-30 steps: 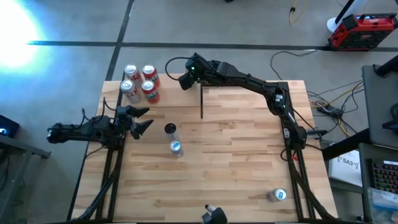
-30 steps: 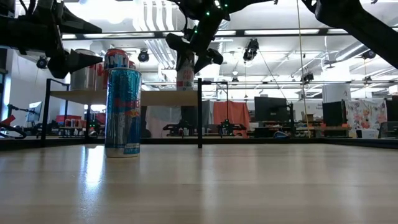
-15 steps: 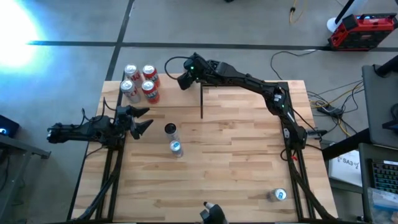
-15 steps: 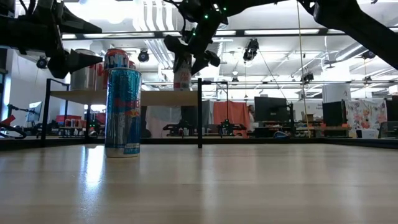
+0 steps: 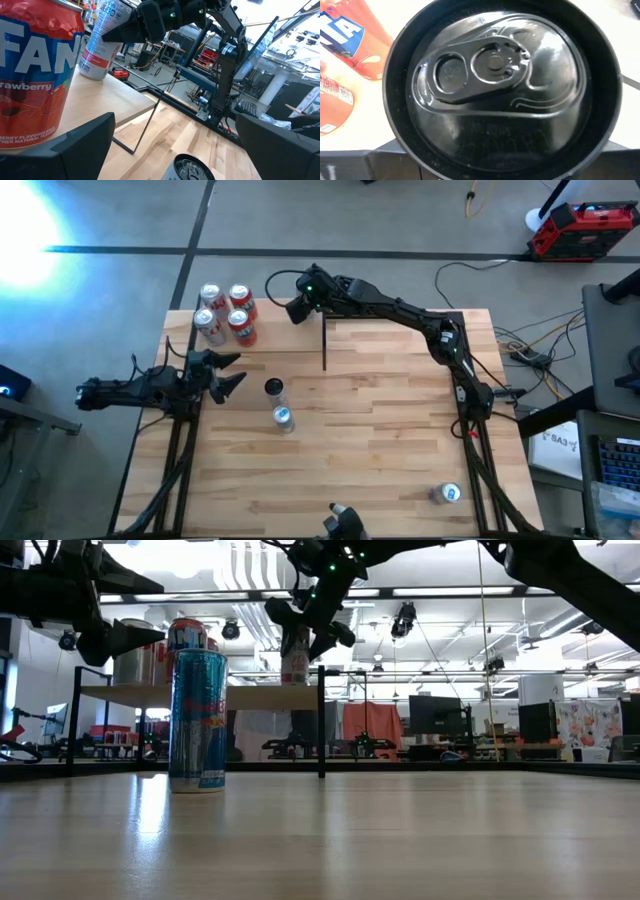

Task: Place canned beverage on shelf
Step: Put the right white pink soda can on the shelf

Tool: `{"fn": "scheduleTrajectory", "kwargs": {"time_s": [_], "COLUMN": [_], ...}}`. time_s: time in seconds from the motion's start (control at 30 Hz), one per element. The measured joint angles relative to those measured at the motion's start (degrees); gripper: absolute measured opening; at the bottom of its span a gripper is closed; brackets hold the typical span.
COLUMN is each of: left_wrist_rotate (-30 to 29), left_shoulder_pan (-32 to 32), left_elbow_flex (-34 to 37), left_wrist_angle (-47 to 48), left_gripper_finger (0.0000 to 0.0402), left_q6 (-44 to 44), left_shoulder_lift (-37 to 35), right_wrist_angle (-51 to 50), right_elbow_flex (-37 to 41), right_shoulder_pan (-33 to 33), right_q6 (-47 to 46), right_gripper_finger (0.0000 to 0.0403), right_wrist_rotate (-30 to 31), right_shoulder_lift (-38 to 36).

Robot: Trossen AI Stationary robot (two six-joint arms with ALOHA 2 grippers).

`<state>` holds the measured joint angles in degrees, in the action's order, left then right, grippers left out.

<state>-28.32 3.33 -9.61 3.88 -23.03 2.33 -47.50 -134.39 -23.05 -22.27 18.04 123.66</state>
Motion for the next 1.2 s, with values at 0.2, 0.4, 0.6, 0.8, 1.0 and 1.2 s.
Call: {"fn": "scheduleTrajectory", "kwargs": {"time_s": [0.2,0.4,0.6,0.8,1.0,1.2], "left_wrist_rotate": [0.0,0.0,0.0,0.0,0.0,0.0], "left_shoulder_pan": [0.0,0.0,0.0,0.0,0.0,0.0], "left_elbow_flex": [0.0,0.0,0.0,0.0,0.0,0.0], "left_wrist_angle": [0.0,0.0,0.0,0.0,0.0,0.0], "left_gripper_finger": [0.0398,0.0398,0.0398,0.0398,0.0398,0.0398], "left_q6": [0.0,0.0,0.0,0.0,0.0,0.0], "left_shoulder_lift": [0.0,0.0,0.0,0.0,0.0,0.0], "right_wrist_angle": [-0.5,-0.6,-0.6,-0.9,-1.0,-1.0], "right_elbow_flex": [0.0,0.0,0.0,0.0,0.0,0.0], "right_shoulder_pan": [-0.3,-0.3,-0.3,-0.2,0.1,0.4], "right_q6": [0.4,0.4,-0.3,-0.4,-0.6,-0.9], "right_gripper_finger": [0.0251,0.0251,0.027,0.0285,0.0288,0.029], "right_wrist_rotate": [0.0,0.0,0.1,0.0,-0.1,-0.8], "right_shoulder_lift": [0.0,0.0,0.0,0.0,0.0,0.0]}}
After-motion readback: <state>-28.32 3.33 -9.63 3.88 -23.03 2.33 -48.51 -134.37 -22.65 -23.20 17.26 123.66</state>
